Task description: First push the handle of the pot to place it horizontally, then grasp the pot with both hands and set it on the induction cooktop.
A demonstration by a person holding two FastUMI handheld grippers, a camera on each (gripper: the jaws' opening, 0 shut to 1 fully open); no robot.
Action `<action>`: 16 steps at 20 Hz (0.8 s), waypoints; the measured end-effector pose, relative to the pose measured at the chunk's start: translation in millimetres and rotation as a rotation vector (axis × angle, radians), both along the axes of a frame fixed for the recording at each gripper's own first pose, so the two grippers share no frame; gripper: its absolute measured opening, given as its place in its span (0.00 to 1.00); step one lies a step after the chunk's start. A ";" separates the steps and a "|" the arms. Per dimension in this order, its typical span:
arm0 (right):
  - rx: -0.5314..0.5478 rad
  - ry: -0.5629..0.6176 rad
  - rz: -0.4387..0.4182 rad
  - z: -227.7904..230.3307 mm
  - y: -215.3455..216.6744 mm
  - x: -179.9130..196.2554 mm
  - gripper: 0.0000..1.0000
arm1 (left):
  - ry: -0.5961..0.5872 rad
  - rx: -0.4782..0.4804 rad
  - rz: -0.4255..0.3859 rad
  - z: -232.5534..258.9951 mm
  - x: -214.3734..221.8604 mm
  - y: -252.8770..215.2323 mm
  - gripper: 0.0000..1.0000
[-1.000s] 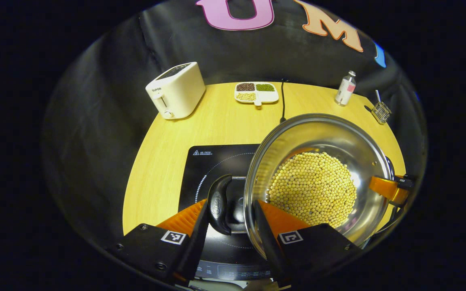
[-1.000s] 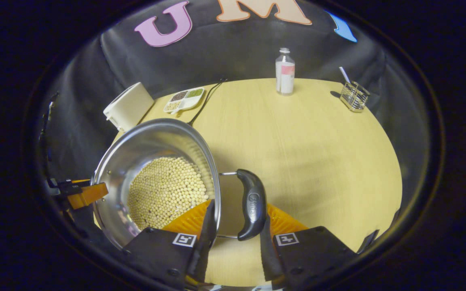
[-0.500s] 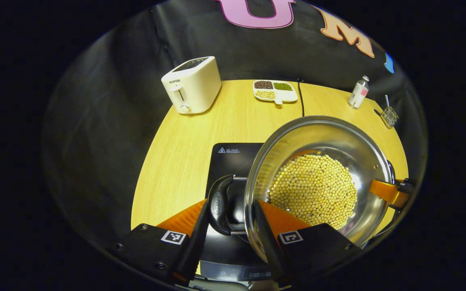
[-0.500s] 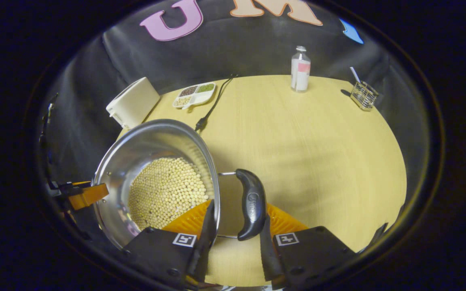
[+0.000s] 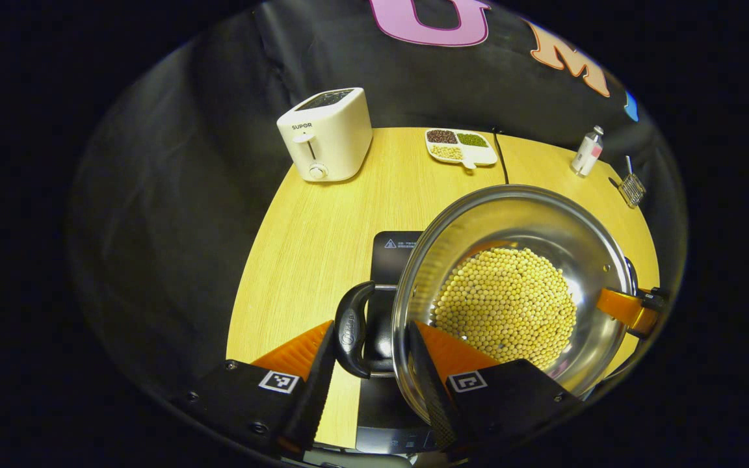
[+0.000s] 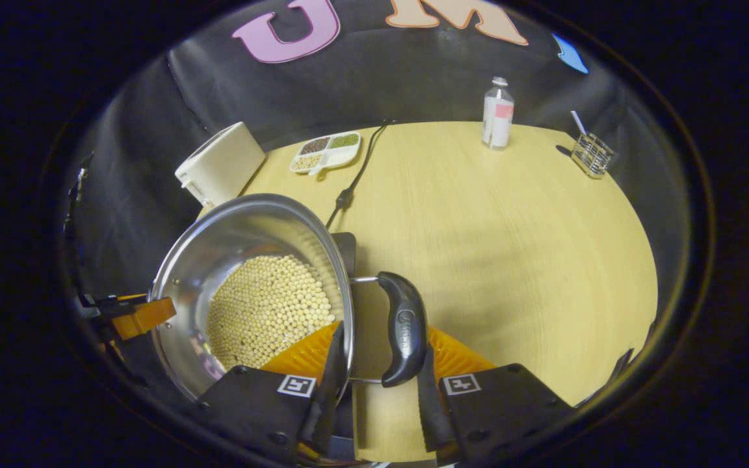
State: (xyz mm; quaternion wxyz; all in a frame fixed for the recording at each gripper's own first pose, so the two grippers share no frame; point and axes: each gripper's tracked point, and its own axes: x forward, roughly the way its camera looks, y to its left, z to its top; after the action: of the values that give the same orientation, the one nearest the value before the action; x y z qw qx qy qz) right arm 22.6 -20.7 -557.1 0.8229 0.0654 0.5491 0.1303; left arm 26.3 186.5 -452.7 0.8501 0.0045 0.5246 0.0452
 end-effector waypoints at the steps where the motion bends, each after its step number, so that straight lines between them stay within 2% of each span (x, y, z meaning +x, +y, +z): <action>1: 0.001 -0.002 -0.002 -0.3 0.2 -0.3 0.51 | -0.001 -0.001 0.001 -1.1 -0.9 2.6 0.69; 8: 0.006 -0.007 -0.019 -1.1 0.9 -2.3 0.51 | -0.016 -0.006 -0.012 -2.8 2.1 8.8 0.69; 9: 0.006 -0.011 -0.019 -2.4 1.6 -2.7 0.56 | -0.017 -0.007 -0.010 -3.8 1.2 9.0 0.70; 10: 0.006 -0.012 -0.020 -2.7 1.7 -3.0 0.51 | -0.017 -0.008 -0.010 -3.7 0.9 9.7 0.70; 16: 0.012 -0.016 -0.017 -3.9 1.4 -2.8 0.51 | -0.026 -0.011 -0.009 -3.1 -0.3 11.6 0.70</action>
State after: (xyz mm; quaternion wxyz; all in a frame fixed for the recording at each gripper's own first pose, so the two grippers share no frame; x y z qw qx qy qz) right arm 19.8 -19.3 -560.9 0.8280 0.0739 0.5412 0.1269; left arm 26.0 198.0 -455.8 0.8570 0.0017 0.5138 0.0386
